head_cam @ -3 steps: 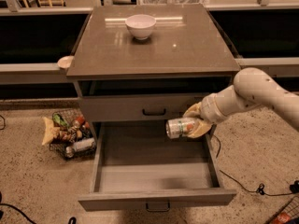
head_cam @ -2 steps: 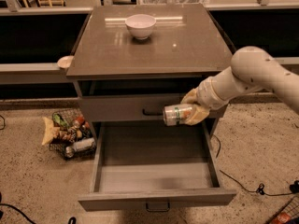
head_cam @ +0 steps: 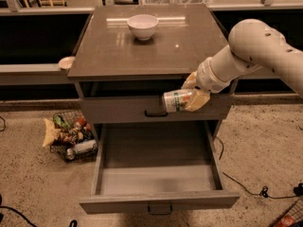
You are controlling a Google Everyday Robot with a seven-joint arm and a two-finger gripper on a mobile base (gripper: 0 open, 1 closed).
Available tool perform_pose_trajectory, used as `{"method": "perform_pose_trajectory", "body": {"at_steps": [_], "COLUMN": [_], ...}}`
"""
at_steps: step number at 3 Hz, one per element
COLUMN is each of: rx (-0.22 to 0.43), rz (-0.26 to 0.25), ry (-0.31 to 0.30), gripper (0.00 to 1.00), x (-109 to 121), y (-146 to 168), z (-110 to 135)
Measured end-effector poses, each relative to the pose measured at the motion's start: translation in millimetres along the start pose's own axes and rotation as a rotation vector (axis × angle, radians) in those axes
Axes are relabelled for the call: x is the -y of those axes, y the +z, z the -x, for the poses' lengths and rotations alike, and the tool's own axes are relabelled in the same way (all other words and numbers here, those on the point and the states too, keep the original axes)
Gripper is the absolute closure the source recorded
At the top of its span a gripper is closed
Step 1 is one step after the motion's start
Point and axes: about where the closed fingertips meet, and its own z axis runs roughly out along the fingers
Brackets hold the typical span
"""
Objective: Pick 7up can from middle drawer and place on counter
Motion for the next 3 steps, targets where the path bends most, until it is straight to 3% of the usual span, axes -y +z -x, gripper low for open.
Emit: {"method": "perform_pose_trajectory", "body": {"at_steps": [2,3], "rx": [0.014,0.058], "rz": [-0.142,-0.213], "ry": [-0.069,-0.062], "gripper": [1.0,1.0], "x": [32,67], "y": [-70,-99], "z": [26,30]}}
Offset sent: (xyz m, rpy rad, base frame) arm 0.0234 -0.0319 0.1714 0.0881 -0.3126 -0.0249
